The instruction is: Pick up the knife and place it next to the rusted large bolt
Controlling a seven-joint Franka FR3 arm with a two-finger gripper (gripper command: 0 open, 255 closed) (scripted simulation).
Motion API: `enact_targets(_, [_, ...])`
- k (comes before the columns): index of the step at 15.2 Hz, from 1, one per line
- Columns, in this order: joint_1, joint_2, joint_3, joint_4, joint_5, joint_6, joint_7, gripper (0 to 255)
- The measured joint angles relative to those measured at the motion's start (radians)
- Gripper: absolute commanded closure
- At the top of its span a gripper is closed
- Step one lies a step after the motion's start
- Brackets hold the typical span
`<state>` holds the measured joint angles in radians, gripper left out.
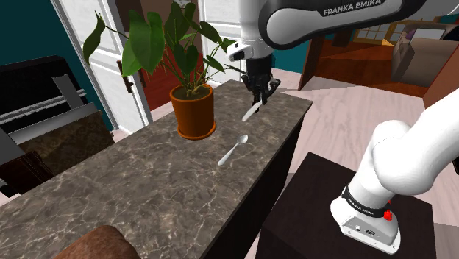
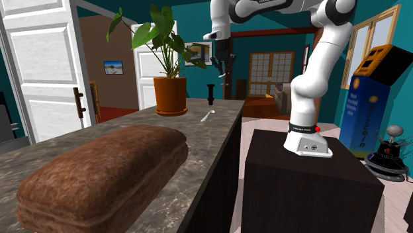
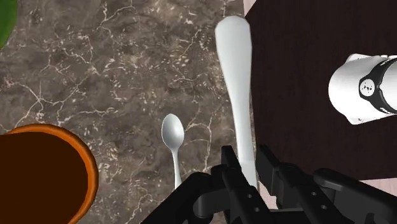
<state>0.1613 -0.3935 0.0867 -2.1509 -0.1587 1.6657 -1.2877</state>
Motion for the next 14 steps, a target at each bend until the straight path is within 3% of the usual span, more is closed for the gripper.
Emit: enact_targets(14, [-0.131,-0.087,-0.250,-0.084,-0.131,0.067,-0.327,255])
